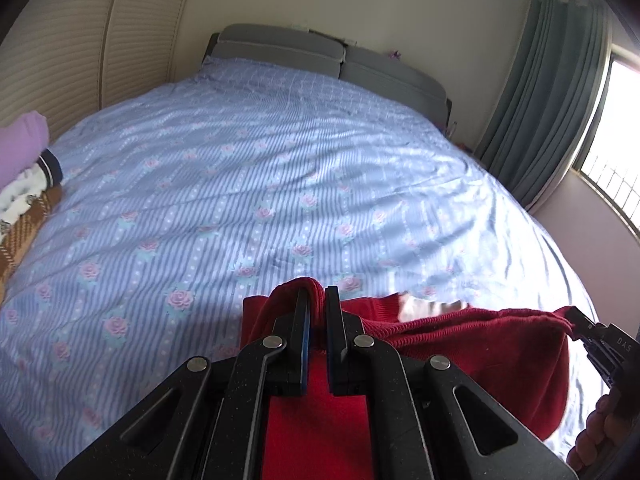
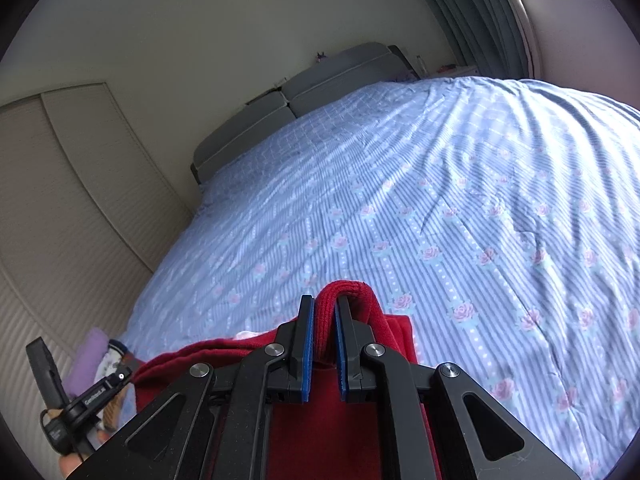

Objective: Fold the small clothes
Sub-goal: 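Grasp the hem with the left gripper while the right gripper grasps it too, then lift the hem with both grippers and fold it over toward the collar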

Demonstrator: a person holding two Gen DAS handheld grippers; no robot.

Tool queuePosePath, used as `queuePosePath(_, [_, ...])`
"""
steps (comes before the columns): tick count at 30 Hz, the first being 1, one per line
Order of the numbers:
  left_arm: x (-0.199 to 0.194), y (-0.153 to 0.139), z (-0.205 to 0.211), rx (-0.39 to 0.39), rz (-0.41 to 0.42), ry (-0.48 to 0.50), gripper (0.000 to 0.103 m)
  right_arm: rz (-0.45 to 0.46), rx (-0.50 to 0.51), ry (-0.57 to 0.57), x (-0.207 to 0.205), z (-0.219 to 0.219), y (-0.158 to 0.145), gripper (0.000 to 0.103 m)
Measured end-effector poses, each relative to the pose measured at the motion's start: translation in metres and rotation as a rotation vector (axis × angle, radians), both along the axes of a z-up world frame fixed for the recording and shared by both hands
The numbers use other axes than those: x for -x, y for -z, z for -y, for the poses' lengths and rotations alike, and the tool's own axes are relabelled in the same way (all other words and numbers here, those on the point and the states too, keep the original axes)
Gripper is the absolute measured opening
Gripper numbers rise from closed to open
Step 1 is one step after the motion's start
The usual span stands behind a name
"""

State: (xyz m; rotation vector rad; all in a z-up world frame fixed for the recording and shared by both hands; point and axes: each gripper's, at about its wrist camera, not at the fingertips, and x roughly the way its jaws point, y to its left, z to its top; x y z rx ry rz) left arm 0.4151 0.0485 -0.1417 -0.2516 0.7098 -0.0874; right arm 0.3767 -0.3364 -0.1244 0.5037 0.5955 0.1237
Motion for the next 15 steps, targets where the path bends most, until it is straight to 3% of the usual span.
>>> queuePosePath(8, [-0.024, 0.043, 0.005, -0.036, -0.056, 0.012, 0.008, -0.087, 0.027, -0.001, -0.035, -0.001, 0.051, 0.010])
queuePosePath(15, [-0.011, 0.026, 0.007, -0.066, -0.041, 0.056, 0.013, -0.082, 0.031, -0.010, -0.028, -0.004, 0.042, 0.014])
